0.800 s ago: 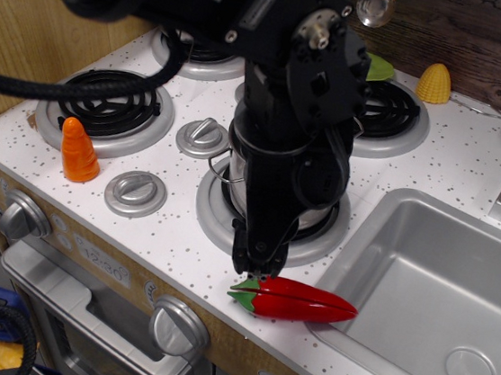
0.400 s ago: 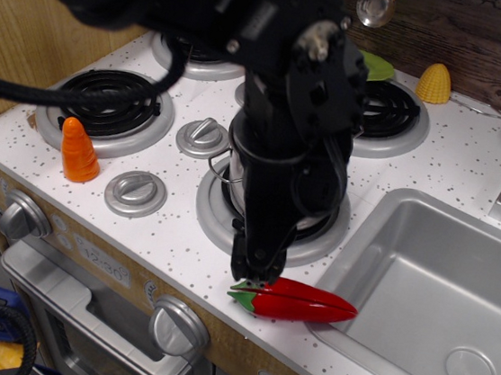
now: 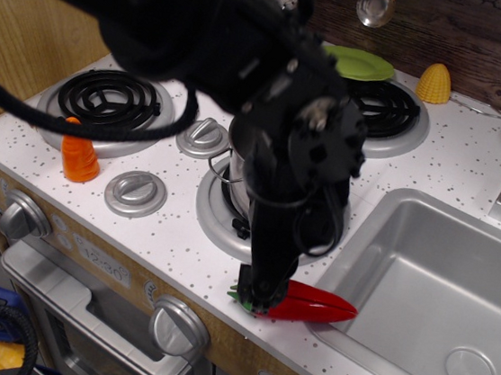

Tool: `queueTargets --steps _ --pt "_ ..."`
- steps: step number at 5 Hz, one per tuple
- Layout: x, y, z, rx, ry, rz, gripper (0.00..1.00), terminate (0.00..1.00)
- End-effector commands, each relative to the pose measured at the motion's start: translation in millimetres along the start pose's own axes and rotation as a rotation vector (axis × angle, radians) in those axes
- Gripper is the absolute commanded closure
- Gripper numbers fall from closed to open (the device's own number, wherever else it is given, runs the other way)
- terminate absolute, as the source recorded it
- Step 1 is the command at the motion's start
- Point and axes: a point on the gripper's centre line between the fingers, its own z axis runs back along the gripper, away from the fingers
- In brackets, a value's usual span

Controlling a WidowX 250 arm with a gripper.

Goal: Put pepper in pot or pan

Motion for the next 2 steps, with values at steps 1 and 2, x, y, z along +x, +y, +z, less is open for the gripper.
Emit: queueTargets --steps 1,2 --pt "1.3 -1.9 -17.2 0.006 -0.029 0.029 0.0 0.0" --pt "2.9 -7.1 -28.0 0.011 -0.061 0.053 0.0 0.0"
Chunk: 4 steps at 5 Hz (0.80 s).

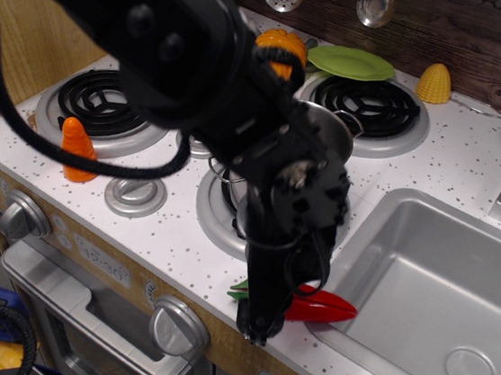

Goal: Put pepper in pot or pan

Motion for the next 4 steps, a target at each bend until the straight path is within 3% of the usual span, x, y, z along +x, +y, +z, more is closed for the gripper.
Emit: queueTargets --steps 1,2,3,4 --pt "3.2 1.2 -9.8 0.019 -0.067 0.038 0.0 0.0" --pt "1.0 3.9 -7.4 -0.001 -0.089 0.039 1.0 0.0" --pt "0.5 6.7 -2.4 -0.006 -0.082 0.034 1.0 0.0" --pt "-8.3 15.6 28.7 -0.036 -0.002 -0.012 1.0 0.0"
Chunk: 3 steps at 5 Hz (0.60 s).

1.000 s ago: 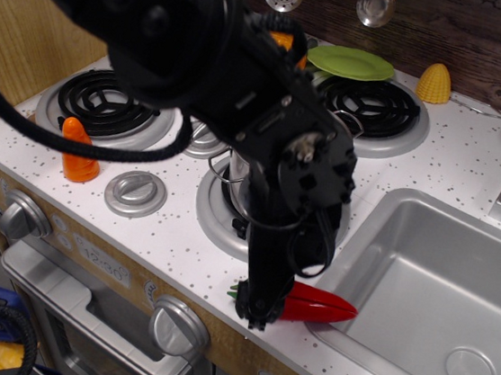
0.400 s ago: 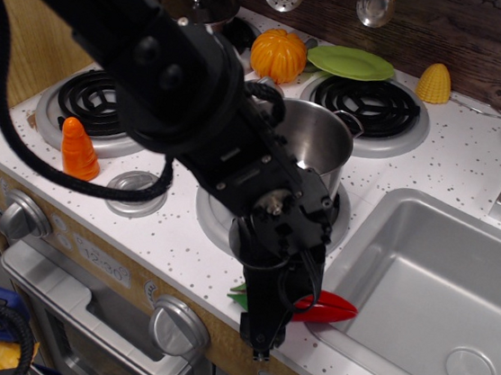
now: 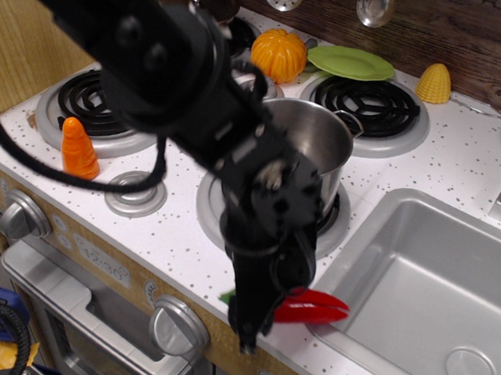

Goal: Put pepper in pot or pan

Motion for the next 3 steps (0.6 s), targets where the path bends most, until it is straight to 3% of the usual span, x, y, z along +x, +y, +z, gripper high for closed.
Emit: queueTargets --steps 1,2,3 --pt "-6.8 25.0 55.7 -0.013 0.072 -0.056 1.0 0.0" --pt "-13.2 56.0 100.2 -0.008 0.142 -0.136 1.0 0.0" --pt "-17.9 81.6 110.8 0.012 0.162 -0.192 1.0 0.0"
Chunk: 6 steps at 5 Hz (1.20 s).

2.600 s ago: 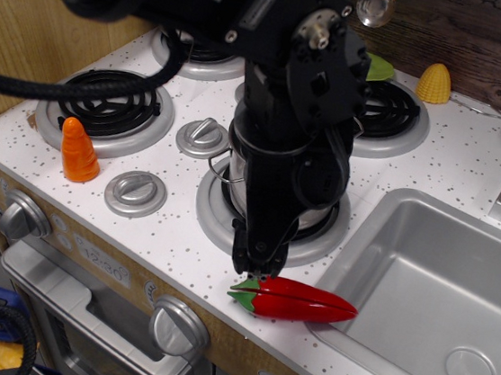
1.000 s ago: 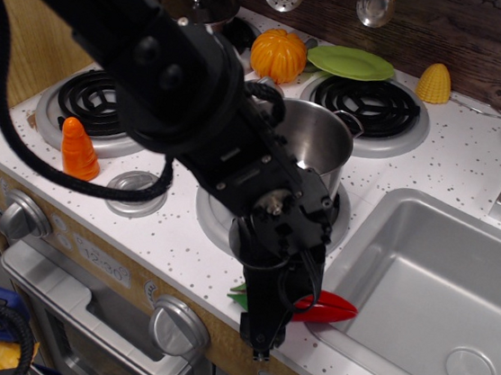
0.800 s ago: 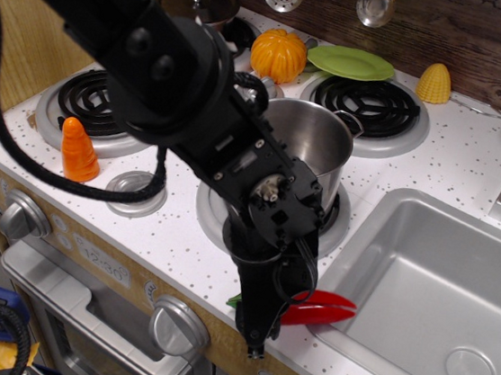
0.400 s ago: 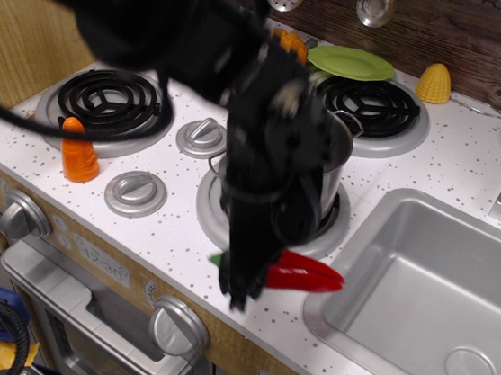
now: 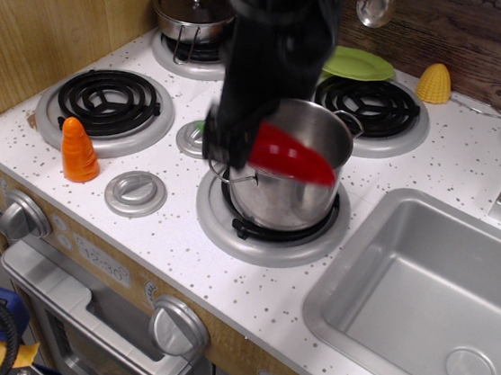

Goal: Put pepper in pot or pan

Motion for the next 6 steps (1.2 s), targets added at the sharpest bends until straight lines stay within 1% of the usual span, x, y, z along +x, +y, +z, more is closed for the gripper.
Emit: queueTargets --steps 1,2,3,4,5,6 --pt "-20.4 38.2 2.1 0.087 0.05 -0.074 1.0 0.0" --pt "-28.2 42.5 -6.1 0.145 0.078 -0.099 1.0 0.0" --pt "-27.7 49.9 -23.4 0.27 0.149 -0.095 0.0 0.0" --pt "-19.8 50.2 -29.3 0.313 0.178 -0.08 0.0 0.0" --pt "-19.8 50.2 -29.3 0.313 0.178 -0.08 0.0 0.0" --pt "-19.8 50.2 -29.3 0.313 0.178 -0.08 0.0 1.0"
